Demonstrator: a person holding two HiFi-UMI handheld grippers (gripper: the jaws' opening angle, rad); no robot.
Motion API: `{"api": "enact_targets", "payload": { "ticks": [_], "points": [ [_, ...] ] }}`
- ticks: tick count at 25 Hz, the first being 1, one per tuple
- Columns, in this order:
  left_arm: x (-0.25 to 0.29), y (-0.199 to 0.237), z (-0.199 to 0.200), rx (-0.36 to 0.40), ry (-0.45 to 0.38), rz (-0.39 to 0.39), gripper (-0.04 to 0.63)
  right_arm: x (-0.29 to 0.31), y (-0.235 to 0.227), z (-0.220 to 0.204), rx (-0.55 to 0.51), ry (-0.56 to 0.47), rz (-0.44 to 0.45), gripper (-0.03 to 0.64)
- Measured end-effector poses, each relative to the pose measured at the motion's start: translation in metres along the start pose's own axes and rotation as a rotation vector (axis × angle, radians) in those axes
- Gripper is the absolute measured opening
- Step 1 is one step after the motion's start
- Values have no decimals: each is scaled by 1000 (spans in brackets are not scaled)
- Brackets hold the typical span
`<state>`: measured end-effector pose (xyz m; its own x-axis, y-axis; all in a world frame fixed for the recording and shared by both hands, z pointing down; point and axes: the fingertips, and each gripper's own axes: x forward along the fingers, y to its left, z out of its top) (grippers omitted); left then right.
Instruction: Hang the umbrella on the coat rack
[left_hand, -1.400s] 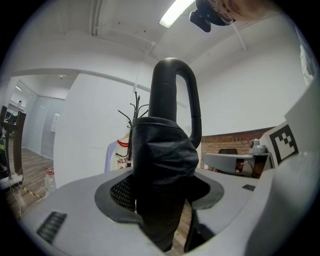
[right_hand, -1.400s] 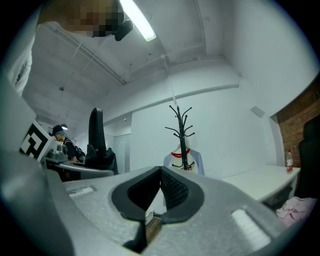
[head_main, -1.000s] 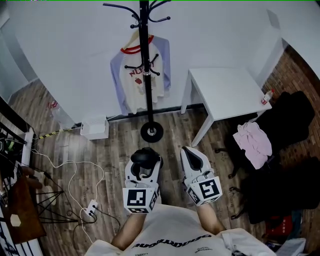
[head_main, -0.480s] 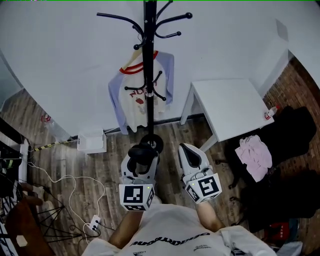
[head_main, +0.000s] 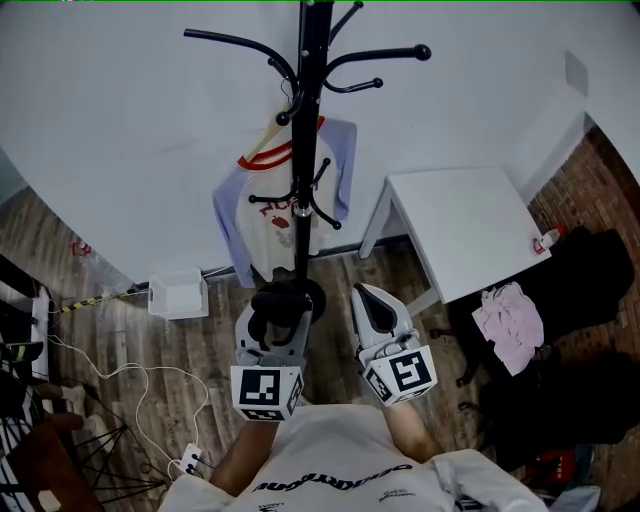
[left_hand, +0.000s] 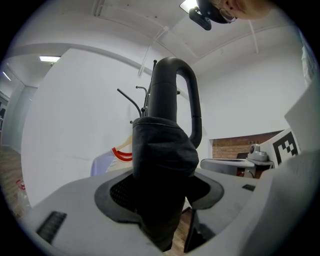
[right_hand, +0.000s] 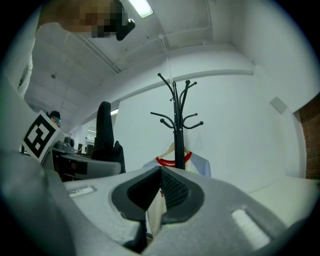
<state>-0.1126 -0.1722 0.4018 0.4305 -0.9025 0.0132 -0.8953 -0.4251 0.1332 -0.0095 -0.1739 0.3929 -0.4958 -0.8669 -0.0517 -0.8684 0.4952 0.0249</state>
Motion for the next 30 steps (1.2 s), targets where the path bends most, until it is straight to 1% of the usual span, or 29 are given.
{"api": "enact_targets", "payload": {
  "ticks": [7,13,19,25,30],
  "points": [
    [29,16,6,1,-6,-16,245,22,-11,-13,-2,18,-10,-6],
    [52,14,28,15,-32,-19,245,29,-27,-12,2,2,-1,-6],
    [84,19,54,19,-38,5,245,47,-49,-4,2,-12,32,-6],
    [117,40,87,51,-37,43,245,58,-62,0,7,-28,61,-6],
    [145,54,104,69,-36,58,246,61,-70,-1,4,-32,77,-6]
  ]
}}
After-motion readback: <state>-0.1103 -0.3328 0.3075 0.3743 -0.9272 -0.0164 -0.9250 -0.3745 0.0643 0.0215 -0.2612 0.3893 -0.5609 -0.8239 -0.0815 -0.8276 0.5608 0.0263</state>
